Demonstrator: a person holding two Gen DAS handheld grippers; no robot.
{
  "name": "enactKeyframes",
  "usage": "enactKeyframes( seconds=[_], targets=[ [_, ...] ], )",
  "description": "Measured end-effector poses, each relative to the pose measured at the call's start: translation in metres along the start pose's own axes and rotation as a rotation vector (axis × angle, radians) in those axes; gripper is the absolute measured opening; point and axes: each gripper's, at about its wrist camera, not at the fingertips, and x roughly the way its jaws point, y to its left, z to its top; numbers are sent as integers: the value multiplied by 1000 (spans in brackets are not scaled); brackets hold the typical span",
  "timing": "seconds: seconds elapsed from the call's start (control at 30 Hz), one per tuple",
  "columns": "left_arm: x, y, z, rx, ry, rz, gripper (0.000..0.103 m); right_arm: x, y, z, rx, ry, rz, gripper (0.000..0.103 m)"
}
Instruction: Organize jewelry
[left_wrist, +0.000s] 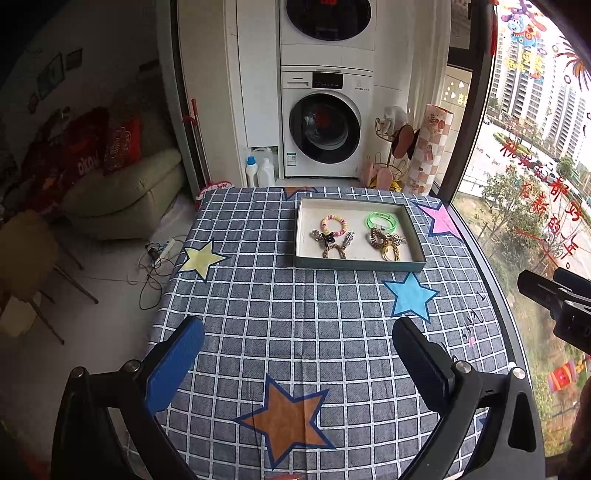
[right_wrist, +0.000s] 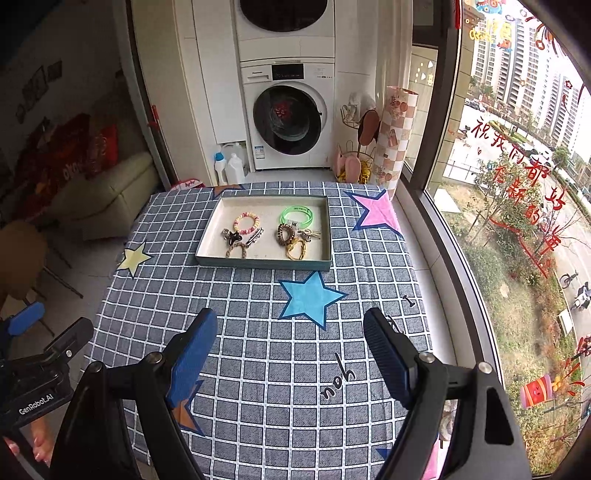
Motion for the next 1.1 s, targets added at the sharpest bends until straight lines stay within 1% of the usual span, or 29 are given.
enactKeyframes(
  seconds=[0.2,0.33,0.63,0.87,1.1],
  targets=[
    [-12,-3,2,-10,-21,3,103,-17,1,4,-26,-59,-12,84],
    [-19,-7,4,11,-43,22,103,-27,4,4,-38,-86,-11,84],
    [-31,-11,7,30,-71,24,103,-37,1,7,-15,-121,-8,84],
    [-34,-16,7,38,-82,17,103,-41,-1,5,-14,-141,-26,84],
    [-35,-17,6,31,-105,33,103,-43,-4,2,-3,-149,-47,84]
  ],
)
